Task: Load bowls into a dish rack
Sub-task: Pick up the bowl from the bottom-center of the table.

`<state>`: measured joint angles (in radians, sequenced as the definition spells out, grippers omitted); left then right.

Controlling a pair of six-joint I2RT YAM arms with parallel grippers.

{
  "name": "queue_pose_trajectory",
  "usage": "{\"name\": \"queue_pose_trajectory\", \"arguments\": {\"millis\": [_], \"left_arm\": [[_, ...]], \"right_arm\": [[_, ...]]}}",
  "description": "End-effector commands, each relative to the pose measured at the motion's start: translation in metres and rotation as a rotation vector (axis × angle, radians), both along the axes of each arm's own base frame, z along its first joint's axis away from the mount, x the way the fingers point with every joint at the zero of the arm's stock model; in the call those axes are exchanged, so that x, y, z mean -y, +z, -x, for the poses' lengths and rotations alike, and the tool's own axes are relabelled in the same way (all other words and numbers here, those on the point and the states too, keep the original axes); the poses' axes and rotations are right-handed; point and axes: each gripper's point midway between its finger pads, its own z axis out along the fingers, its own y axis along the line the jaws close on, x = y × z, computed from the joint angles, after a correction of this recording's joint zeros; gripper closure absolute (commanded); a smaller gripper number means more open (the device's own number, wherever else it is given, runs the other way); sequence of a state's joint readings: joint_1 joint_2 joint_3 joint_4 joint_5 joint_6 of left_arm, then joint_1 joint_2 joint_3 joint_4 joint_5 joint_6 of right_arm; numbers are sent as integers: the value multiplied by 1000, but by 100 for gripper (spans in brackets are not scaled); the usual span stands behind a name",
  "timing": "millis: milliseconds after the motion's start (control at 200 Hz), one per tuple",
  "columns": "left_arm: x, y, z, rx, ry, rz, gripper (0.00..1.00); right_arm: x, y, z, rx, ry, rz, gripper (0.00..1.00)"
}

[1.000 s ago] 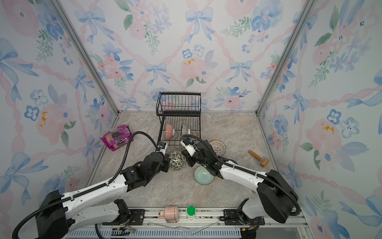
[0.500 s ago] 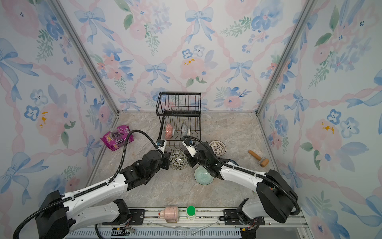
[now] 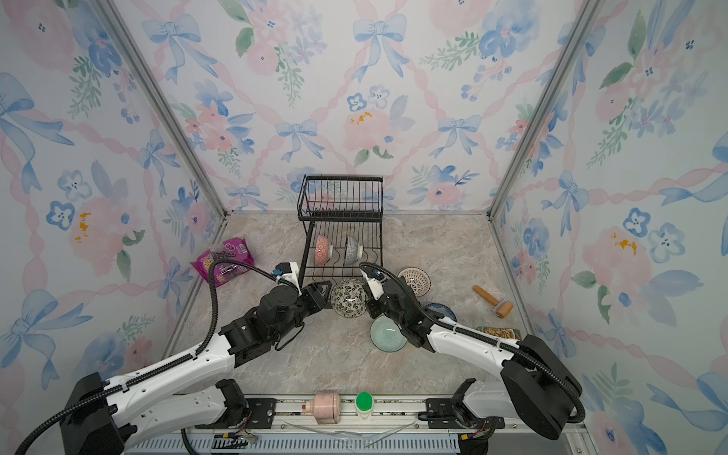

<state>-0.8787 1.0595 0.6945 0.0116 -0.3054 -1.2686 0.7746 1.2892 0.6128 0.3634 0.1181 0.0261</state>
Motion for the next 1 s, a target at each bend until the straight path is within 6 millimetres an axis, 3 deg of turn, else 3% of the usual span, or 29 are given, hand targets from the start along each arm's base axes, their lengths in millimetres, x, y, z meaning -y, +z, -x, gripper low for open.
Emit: {"name": "queue_pose_trajectory", "arguments": {"millis": [0, 95, 170, 305, 455, 690, 990], "left_arm": [[17, 5, 3, -259, 160, 291, 50], [35, 12, 10, -320, 196, 395, 50], [38, 15, 13, -350, 267, 424, 49], [44, -12, 19, -500, 377, 504, 50], [47, -30, 14, -544, 463, 533, 54], [35, -17, -1, -443, 544, 577, 54], [42, 0, -10, -377, 522, 604, 56]], "right_arm": [[3, 30, -3, 106, -57, -87, 100], [5, 32, -2, 148, -75, -72, 100], [8, 33, -1, 181, -89, -59, 100], [10, 37, 4, 257, -105, -48, 100], [12, 43, 10, 294, -106, -55, 100], [12, 48, 15, 321, -97, -55, 100], [6, 44, 15, 309, -77, -42, 100]]}}
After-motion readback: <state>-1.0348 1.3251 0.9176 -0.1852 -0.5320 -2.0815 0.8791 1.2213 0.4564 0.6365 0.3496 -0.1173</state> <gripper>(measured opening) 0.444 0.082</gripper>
